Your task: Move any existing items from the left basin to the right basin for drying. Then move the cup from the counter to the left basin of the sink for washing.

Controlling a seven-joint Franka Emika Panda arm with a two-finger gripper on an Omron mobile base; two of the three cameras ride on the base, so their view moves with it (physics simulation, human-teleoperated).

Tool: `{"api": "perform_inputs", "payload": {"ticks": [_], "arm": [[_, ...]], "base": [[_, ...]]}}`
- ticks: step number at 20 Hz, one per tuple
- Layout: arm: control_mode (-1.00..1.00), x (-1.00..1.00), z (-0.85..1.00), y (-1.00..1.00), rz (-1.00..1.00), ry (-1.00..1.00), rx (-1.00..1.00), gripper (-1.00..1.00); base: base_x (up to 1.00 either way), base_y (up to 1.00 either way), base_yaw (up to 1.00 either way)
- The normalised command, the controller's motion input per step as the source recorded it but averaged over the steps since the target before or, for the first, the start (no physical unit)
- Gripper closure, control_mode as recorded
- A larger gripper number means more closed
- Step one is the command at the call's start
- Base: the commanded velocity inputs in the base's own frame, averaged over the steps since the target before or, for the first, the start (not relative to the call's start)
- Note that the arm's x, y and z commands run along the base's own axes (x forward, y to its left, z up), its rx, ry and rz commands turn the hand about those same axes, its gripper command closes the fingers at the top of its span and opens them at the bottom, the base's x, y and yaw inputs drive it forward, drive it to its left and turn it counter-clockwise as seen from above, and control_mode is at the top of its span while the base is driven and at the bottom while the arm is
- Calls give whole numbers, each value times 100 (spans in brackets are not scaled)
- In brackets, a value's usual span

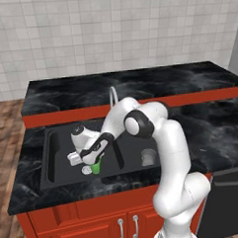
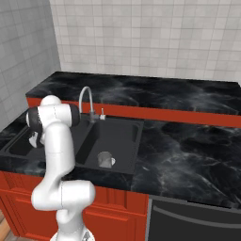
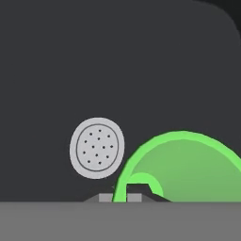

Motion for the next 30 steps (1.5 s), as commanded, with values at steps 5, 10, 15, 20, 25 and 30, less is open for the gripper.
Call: {"api": "perform_inputs", "payload": {"ticks": [5, 10, 15, 20, 25, 30], "arm": [[-100, 6, -10, 2, 0, -3, 0, 100], [-100, 8, -12, 3, 0, -1, 0, 100], [-100, 6, -13, 2, 0, 0, 0, 100], [-100, 4, -11, 1, 0, 0, 0, 100], [-100, 0, -8, 0, 0, 0, 0, -100], [-100, -2, 1, 0, 0, -3, 0, -100]], "base": [[0, 0, 0], [0, 0, 0], [0, 0, 0], [0, 0, 0], [0, 0, 0], [0, 0, 0]]}}
